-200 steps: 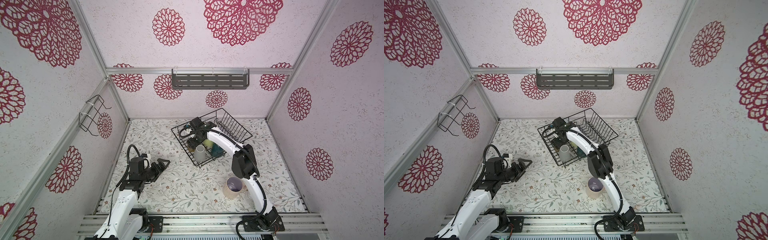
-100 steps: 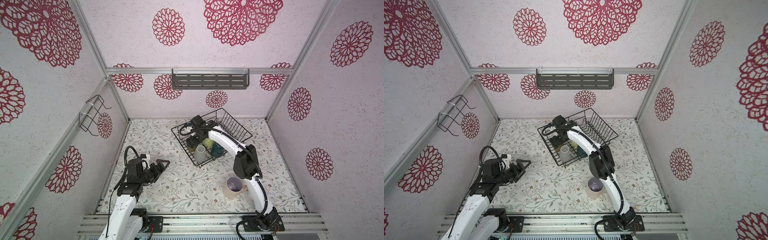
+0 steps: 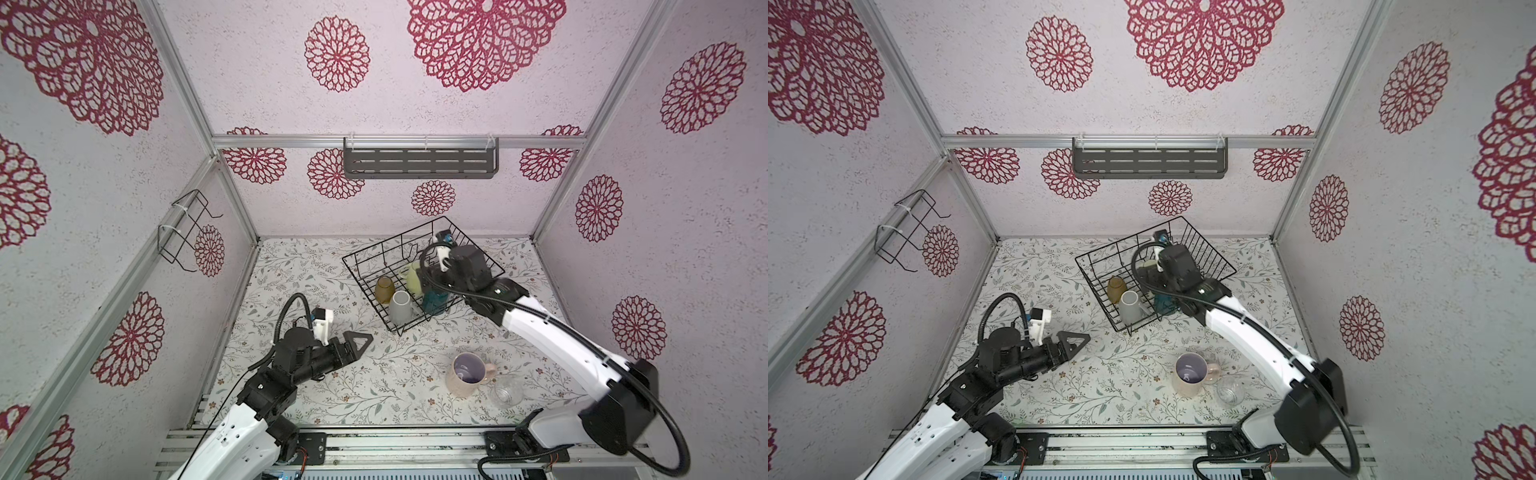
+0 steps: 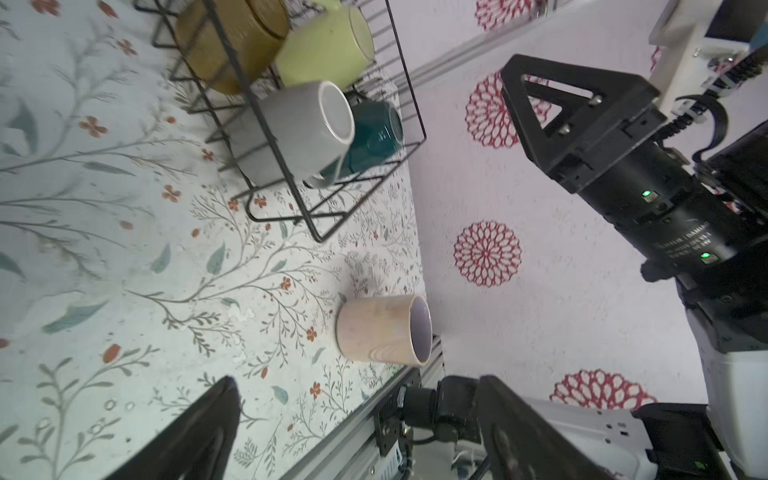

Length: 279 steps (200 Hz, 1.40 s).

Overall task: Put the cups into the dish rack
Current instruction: 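Release the gold glass in the rack and lift the right gripper away, then reach the left gripper to the pink iridescent mug and grasp its rim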

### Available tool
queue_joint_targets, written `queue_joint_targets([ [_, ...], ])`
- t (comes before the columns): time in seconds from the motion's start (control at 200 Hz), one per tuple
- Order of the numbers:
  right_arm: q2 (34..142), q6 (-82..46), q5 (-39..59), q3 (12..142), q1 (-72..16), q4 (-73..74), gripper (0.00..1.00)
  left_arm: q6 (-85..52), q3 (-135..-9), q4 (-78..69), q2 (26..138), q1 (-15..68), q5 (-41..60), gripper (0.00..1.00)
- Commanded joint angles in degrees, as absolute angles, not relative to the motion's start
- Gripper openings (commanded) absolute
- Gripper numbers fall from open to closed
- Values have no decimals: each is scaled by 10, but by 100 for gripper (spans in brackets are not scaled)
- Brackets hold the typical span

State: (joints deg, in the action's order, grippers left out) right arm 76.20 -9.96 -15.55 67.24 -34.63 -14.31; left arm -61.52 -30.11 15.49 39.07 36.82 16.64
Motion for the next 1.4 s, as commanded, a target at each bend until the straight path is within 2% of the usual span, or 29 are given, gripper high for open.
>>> queue_joint_targets([
  [0.0,706,-159,-236,600,-279,-58,99,-599,-351,165,457,460,38,94],
  [0.17,640,-209,-207,527,-200,-85,99,-564,-481,222,632,585,-47,97],
  [0.315,591,-231,-238,482,-166,-114,99,-547,-589,264,765,636,-77,100],
  [0.556,533,-329,-256,473,-128,-161,99,-543,-700,264,926,651,-34,97],
  [0.951,525,-359,-179,453,-114,-135,99,-532,-805,320,1055,679,-14,97],
  [1.056,514,-363,-170,439,-112,-121,99,-530,-826,340,1081,682,-15,100],
  [1.176,505,-359,-171,431,-112,-117,99,-534,-824,338,1091,683,-26,86],
  [1.391,512,-357,-148,427,-110,-107,99,-532,-823,345,1091,686,-41,51],
])
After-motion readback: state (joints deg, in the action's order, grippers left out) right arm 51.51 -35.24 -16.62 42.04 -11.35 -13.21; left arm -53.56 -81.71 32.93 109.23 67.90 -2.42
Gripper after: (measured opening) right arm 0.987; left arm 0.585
